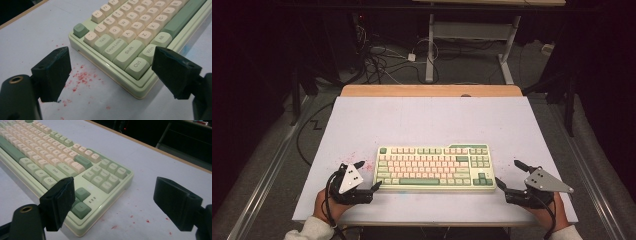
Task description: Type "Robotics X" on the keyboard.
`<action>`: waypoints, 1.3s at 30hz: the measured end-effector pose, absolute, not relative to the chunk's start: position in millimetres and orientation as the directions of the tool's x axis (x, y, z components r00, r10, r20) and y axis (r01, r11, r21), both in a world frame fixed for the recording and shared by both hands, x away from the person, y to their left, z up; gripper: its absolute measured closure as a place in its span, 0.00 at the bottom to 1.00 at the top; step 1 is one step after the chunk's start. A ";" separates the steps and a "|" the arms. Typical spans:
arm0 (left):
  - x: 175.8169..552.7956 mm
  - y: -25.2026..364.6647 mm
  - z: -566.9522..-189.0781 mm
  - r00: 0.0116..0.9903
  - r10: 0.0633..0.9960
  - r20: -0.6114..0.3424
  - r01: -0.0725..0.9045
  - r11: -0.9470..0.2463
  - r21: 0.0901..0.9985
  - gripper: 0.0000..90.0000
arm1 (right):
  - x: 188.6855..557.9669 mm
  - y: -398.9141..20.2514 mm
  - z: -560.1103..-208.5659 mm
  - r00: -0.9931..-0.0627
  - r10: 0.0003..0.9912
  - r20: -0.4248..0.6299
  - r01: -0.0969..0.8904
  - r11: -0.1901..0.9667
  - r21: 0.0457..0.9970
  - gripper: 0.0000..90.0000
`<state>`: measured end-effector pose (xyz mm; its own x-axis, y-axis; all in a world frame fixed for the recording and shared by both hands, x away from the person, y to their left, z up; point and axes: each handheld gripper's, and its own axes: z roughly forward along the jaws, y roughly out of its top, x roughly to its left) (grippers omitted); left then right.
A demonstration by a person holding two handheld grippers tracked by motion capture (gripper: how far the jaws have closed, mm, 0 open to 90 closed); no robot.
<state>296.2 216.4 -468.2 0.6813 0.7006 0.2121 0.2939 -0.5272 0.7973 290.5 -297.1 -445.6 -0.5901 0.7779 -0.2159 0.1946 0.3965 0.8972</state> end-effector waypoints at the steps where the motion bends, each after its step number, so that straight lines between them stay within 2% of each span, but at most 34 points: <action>1: 296.8 216.5 -467.9 0.681 0.698 0.222 0.284 -0.531 0.798 0.17 | 290.2 -297.2 -445.5 -0.589 0.778 -0.217 0.195 0.397 0.897 0.20; 6: 295.3 216.9 -468.2 0.679 0.703 0.210 0.298 -0.526 0.797 0.17 | 289.7 -296.9 -444.2 -0.588 0.780 -0.214 0.195 0.393 0.899 0.20; 10: 294.5 218.8 -466.9 0.676 0.709 0.202 0.311 -0.523 0.794 0.18 | 289.9 -294.9 -442.2 -0.605 0.771 -0.198 0.205 0.392 0.897 0.26; 11: 295.1 219.7 -466.2 0.677 0.706 0.207 0.307 -0.526 0.793 0.19 | 290.1 -294.5 -439.5 -0.611 0.764 -0.206 0.196 0.399 0.896 0.37; 12: 294.7 221.5 -464.5 0.688 0.705 0.173 0.327 -0.513 0.793 0.21 | 289.9 -294.6 -438.1 -0.614 0.762 -0.205 0.194 0.398 0.896 0.46; 15: 294.9 222.0 -461.9 0.687 0.709 0.158 0.338 -0.505 0.794 0.36 | 289.9 -294.1 -436.6 -0.637 0.744 -0.203 0.195 0.410 0.891 0.67; 16: 295.4 221.3 -460.3 0.688 0.709 0.156 0.347 -0.509 0.788 0.47 | 290.0 -293.7 -436.4 -0.642 0.741 -0.198 0.204 0.414 0.887 0.75; 17: 295.4 221.3 -460.3 0.688 0.709 0.156 0.347 -0.509 0.788 0.52 | 290.6 -292.9 -436.0 -0.652 0.732 -0.200 0.206 0.425 0.882 0.78; 19: 295.5 220.4 -459.1 0.702 0.695 0.157 0.354 -0.531 0.770 0.71 | 291.0 -291.3 -434.9 -0.658 0.725 -0.204 0.204 0.432 0.879 0.87; 20: 294.9 220.2 -458.3 0.705 0.691 0.157 0.350 -0.533 0.770 0.73 | 291.1 -290.8 -434.1 -0.660 0.722 -0.206 0.203 0.436 0.877 0.91; 21: 294.9 220.2 -458.3 0.705 0.691 0.157 0.350 -0.533 0.770 0.82 | 291.6 -290.2 -433.3 -0.663 0.719 -0.210 0.199 0.440 0.876 0.94; 23: 293.6 219.7 -455.8 0.718 0.679 0.150 0.343 -0.533 0.774 0.90 | 292.3 -289.4 -432.3 -0.673 0.710 -0.207 0.198 0.443 0.874 1.00; 25: 294.0 218.6 -454.4 0.724 0.676 0.138 0.352 -0.534 0.769 0.97 | 292.8 -288.1 -431.6 -0.673 0.708 -0.212 0.200 0.450 0.870 1.00; 29: 297.0 217.4 -451.4 0.715 0.690 0.112 0.379 -0.517 0.768 0.97 | 294.3 -285.2 -429.8 -0.685 0.696 -0.214 0.196 0.459 0.866 1.00; 39: 305.2 208.9 -443.0 0.742 0.662 0.104 0.372 -0.536 0.758 0.97 | 299.7 -277.0 -424.3 -0.706 0.672 -0.221 0.187 0.479 0.858 1.00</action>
<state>305.2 208.9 -443.0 0.7419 0.6624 0.1042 0.3722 -0.5361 0.7577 299.7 -277.0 -424.3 -0.7063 0.6724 -0.2215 0.1870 0.4790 0.8577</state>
